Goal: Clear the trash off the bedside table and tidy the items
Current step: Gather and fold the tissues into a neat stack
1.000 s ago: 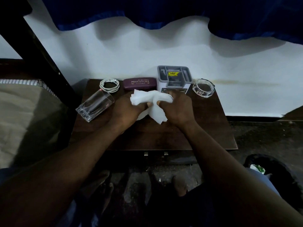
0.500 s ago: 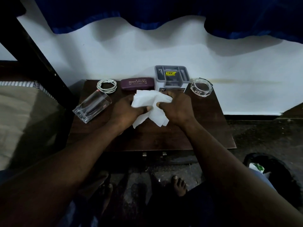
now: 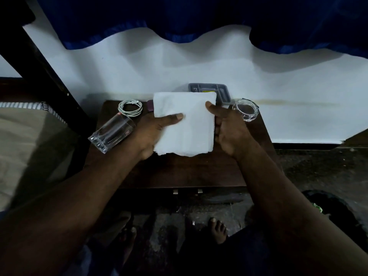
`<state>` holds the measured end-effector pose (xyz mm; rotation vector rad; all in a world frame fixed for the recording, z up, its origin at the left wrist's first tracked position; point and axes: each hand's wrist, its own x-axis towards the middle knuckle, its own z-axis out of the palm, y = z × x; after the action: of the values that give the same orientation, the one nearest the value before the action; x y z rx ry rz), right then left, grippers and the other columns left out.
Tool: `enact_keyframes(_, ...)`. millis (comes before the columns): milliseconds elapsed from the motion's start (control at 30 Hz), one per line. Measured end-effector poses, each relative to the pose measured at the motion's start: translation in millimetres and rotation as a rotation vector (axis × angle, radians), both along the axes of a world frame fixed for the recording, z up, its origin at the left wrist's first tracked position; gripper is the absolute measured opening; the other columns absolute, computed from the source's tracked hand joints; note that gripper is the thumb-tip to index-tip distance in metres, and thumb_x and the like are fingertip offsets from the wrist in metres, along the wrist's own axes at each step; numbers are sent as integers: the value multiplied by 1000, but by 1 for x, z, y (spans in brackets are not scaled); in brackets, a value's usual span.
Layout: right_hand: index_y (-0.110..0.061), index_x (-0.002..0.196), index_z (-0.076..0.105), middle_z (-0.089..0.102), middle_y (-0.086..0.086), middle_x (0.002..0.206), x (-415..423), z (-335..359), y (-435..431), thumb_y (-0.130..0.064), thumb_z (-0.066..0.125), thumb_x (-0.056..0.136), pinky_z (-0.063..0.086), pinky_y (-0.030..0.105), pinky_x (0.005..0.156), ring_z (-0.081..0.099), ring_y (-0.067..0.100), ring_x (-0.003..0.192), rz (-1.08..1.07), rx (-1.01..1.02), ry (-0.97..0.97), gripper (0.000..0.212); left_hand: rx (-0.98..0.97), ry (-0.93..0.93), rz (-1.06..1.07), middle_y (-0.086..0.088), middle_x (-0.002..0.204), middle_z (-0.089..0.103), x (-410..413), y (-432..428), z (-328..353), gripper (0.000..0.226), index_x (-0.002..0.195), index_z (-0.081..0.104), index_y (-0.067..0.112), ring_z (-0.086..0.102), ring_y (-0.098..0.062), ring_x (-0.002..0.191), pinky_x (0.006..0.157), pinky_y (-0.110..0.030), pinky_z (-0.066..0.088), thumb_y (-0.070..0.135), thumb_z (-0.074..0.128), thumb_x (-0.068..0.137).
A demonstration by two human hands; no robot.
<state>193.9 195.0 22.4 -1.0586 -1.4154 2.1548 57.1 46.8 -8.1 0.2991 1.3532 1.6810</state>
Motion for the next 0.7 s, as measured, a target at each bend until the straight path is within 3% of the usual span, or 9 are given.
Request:
enact_keyframes(100,-7,125,71,75,12,120,0,-6,-9,-27,73,92,57,52,98,72,32,112,120,-148,-33,39,-27,-80,-29,-17,125,72,-1,0,4,47,129,69,7,70,-36,115,96,-54,56,22,79,86)
enact_keyframes(233,4,118,72,76,17,114,-6,-16,-17,-6,80,84,56,58,98,72,37,108,66,20,-102,36,-147,-49,5,-12,113,78,3,1,6,41,118,76,10,74,-33,106,94,-54,58,34,82,84)
enact_keyframes(333,1,114,74,78,14,110,-9,-18,-14,-10,82,83,59,55,93,74,35,104,43,49,-99,34,-124,-44,71,-9,111,79,2,4,7,39,115,76,11,76,-31,102,87,-52,61,34,83,84)
enact_keyframes(433,-4,108,77,80,9,103,-14,-23,-22,-13,84,83,63,41,83,77,28,96,37,91,-129,28,-127,-79,66,-10,107,79,7,6,4,36,115,76,11,77,-29,97,74,-44,64,32,80,87)
enact_keyframes(533,-5,111,77,79,9,106,-14,-24,-22,-11,83,83,61,45,91,76,27,98,50,276,-201,29,-175,-20,89,-8,104,80,9,7,-1,28,113,76,11,78,-27,92,69,-40,63,24,78,88)
enact_keyframes(633,-10,108,77,79,5,102,-12,-21,-15,-16,84,83,61,45,90,75,22,96,29,458,-297,27,-188,112,153,-5,101,80,4,8,-2,25,109,76,12,78,-27,92,78,-46,64,15,81,85)
enact_keyframes(700,-20,97,76,79,-2,95,-11,-19,-14,-20,85,82,62,34,83,75,9,86,-10,531,-295,17,-144,195,206,-7,107,79,1,8,-2,31,113,75,10,76,-28,99,90,-50,61,11,83,82)
